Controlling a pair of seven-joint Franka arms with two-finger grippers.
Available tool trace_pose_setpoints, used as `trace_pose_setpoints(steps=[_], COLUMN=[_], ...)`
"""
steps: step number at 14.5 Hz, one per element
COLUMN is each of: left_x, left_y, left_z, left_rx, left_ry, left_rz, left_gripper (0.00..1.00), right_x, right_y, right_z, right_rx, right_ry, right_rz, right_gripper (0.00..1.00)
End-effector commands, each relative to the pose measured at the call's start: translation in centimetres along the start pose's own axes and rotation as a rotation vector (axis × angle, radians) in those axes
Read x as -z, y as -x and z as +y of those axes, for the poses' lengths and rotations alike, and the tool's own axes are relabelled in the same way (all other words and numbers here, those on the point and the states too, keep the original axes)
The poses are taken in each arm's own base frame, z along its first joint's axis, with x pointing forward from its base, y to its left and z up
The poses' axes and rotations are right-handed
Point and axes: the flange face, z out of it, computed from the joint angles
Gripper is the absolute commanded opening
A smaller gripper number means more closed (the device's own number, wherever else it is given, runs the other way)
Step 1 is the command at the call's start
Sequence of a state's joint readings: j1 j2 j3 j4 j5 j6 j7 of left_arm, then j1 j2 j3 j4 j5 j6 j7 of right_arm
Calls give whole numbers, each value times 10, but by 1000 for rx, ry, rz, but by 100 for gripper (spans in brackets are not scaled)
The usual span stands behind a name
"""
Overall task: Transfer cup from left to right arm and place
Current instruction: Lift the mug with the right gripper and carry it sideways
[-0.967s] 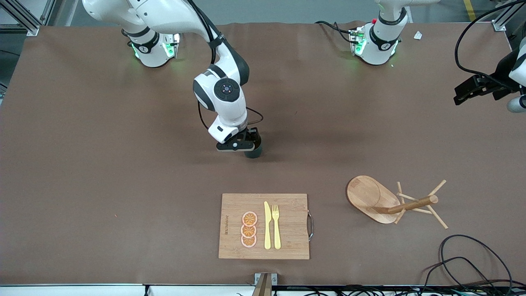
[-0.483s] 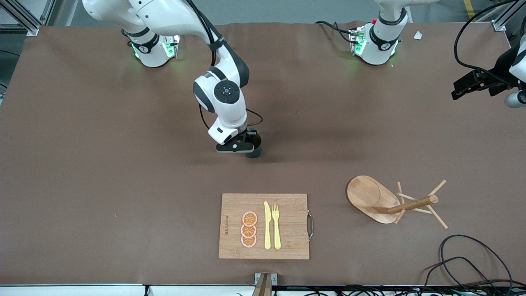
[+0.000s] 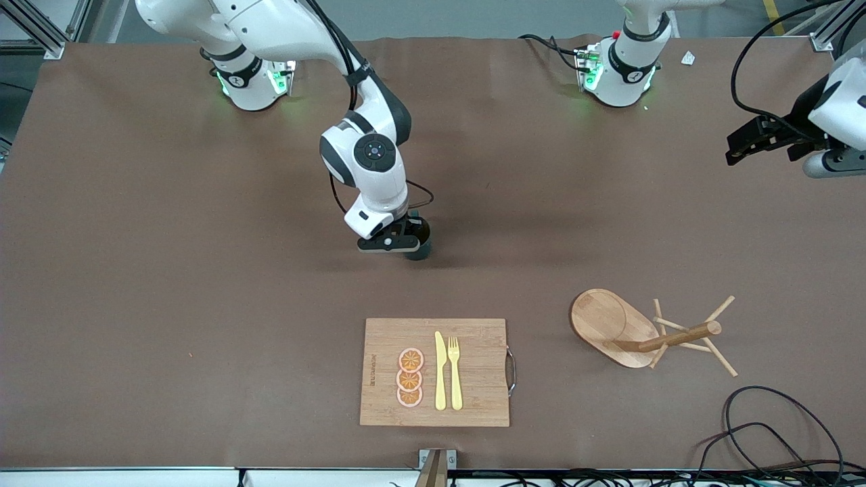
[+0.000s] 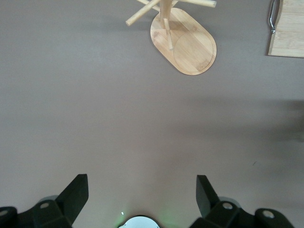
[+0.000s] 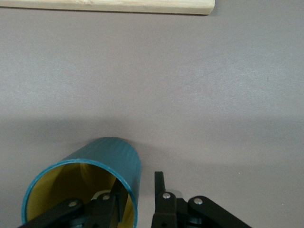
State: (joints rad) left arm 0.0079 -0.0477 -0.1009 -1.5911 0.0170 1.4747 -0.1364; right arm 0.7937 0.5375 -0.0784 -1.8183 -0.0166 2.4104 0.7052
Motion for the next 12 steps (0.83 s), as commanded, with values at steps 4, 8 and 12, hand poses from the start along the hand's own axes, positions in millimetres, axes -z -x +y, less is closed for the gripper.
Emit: trace_pose_setpoints(steps=[4,8,12], left_x=[-1,1,1], left_y=[7,7,3], left_z=[21,18,5], left_rx=[29,33,41], left_ry=[-37,-34,-19], left_rz=[17,22,20], left_gripper=[100,100,100], right_x=[-1,20,124], right_y=[0,-11,-29], right_z=[-4,11,59], right_rx=[-7,-30,-50], right_ry=[0,0,33], right_rz=[10,-7,-70], right_gripper=[3,0,0])
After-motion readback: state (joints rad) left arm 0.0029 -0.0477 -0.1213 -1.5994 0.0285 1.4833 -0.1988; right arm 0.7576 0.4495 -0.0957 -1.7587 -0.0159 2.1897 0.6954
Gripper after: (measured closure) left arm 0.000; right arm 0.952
